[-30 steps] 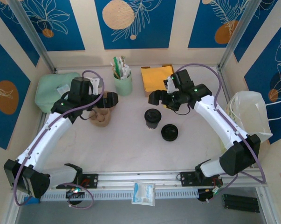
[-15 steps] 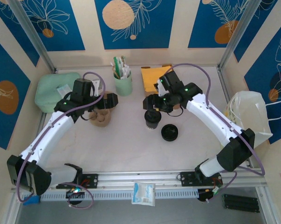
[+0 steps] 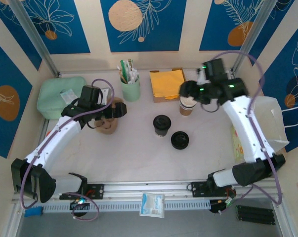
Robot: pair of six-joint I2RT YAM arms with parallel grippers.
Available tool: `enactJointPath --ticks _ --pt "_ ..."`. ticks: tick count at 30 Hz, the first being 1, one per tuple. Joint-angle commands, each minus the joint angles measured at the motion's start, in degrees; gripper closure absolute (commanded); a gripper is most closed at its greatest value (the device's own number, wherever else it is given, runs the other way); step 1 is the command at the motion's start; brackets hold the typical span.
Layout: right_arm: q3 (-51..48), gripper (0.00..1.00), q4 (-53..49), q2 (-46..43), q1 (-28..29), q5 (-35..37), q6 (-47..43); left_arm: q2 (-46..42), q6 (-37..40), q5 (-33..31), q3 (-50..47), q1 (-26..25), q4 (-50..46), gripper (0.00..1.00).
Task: Pack the takeout coffee
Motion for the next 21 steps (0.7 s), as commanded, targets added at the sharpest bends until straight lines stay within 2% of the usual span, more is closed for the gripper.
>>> enactJointPath --ticks 1,7,10,12,15,21 --pt "2.5 0.31 -5.1 -5.0 -9.5 0.0 -1.4 1.4 0.4 4.8 1.5 0.5 1.0 0.01" --pt "3.1 0.22 -7.9 -8.1 -26.0 -6.4 -3.7 2.4 -0.3 7.7 3.1 -0.1 3.3 0.01" --pt "2.4 0.21 -8.2 -8.9 -29.8 -9.7 -4.7 3.2 -0.7 7.9 3.2 -1.4 4.3 0.01" --pt "2.3 0.21 -8.2 -9.0 -30.1 -11.8 -4.8 3.6 -0.5 7.4 2.8 -2.9 4.8 0.01" --pt "0.5 0.22 -5.9 -9.0 -26.3 -17.1 -4.3 4.0 -0.4 4.7 1.3 -5.8 4.8 0.01" --pt "-0.9 0.22 -4.8 -4.9 -6.7 -12.7 -3.3 4.3 -3.4 -0.1 -5.3 -12.0 7.5 0.01"
